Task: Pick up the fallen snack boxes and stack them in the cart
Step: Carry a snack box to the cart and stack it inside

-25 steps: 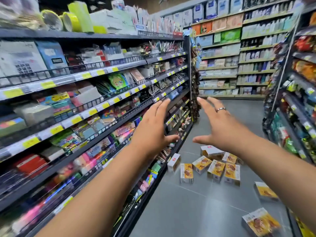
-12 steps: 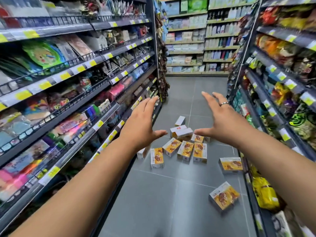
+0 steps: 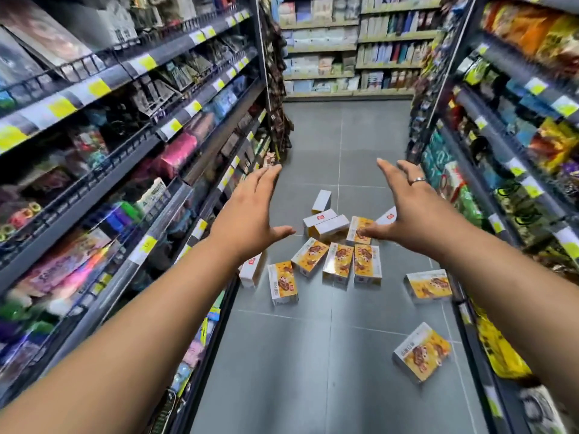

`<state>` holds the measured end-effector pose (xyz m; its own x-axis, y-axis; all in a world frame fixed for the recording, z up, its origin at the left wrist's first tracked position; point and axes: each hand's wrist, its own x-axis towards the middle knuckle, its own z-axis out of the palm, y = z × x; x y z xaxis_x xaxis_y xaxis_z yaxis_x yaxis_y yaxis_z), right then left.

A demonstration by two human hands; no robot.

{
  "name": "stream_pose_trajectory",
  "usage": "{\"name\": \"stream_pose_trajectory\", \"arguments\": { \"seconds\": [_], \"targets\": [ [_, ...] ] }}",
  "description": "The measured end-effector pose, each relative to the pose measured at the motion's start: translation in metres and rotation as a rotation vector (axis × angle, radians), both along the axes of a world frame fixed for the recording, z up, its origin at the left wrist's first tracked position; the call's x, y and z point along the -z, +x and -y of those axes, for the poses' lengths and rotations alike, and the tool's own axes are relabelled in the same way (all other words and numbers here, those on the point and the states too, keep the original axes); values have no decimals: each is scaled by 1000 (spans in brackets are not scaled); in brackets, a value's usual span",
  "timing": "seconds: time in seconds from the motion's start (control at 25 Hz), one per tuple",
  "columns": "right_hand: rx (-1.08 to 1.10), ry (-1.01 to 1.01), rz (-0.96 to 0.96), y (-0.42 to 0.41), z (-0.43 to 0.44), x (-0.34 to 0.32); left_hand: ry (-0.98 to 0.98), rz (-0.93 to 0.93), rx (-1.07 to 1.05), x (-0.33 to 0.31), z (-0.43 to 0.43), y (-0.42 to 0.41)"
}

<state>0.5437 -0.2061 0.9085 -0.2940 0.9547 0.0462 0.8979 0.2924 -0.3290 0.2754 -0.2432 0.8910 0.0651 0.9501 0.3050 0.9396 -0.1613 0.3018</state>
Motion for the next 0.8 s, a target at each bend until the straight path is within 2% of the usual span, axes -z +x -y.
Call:
{"name": "stream_pose_trajectory", "arguments": {
  "seconds": [0.28,0.64,0.8],
  "targets": [
    [-80,-85,32,-67,-104,48,-115,20,-121,52,-80,-69],
    [-355,-123,129,-154,-279,100,-253,23,-322,106,-194,-121],
    [-452,-146,150,-197,-347,124,-277,105,-449,137,-232,-142]
  ]
}}
